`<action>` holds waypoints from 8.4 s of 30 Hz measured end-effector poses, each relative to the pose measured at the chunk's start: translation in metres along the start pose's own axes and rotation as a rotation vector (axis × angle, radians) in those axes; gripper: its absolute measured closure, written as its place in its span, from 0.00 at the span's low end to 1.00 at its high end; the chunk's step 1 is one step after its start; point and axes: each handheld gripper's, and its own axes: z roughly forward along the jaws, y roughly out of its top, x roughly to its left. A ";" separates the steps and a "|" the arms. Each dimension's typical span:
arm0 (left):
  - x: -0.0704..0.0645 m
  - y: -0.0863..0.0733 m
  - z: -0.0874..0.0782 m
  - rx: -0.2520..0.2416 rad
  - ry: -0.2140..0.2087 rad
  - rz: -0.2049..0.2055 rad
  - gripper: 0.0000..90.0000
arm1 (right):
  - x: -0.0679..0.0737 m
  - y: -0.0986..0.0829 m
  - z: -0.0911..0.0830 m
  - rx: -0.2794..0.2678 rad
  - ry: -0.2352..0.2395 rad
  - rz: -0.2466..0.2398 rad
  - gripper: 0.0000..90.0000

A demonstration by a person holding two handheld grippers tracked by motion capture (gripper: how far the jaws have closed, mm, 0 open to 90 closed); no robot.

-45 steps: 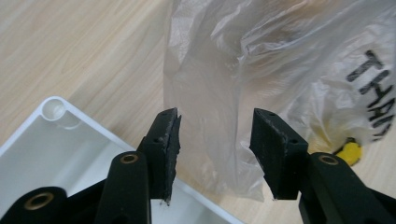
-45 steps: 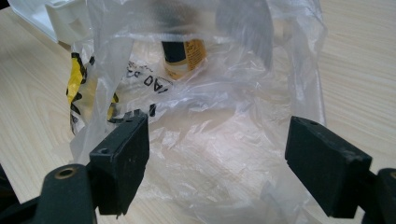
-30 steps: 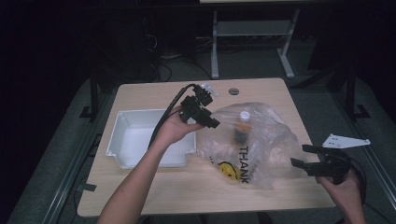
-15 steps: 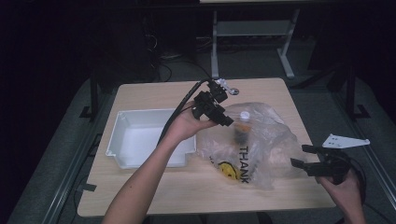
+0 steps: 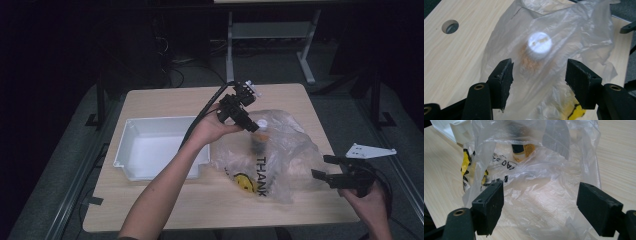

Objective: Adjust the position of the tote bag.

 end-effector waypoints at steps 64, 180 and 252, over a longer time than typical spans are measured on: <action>0.055 -0.102 0.019 -0.060 -0.037 -0.246 0.98 | 0.003 0.000 0.007 0.023 0.009 -0.008 0.24; 0.051 -0.085 -0.005 -0.081 0.008 -0.076 1.00 | -0.046 0.098 0.110 0.182 0.115 -0.074 0.99; 0.036 -0.039 -0.006 -0.247 -0.064 -0.164 0.24 | -0.038 0.077 0.144 0.319 0.100 -0.013 1.00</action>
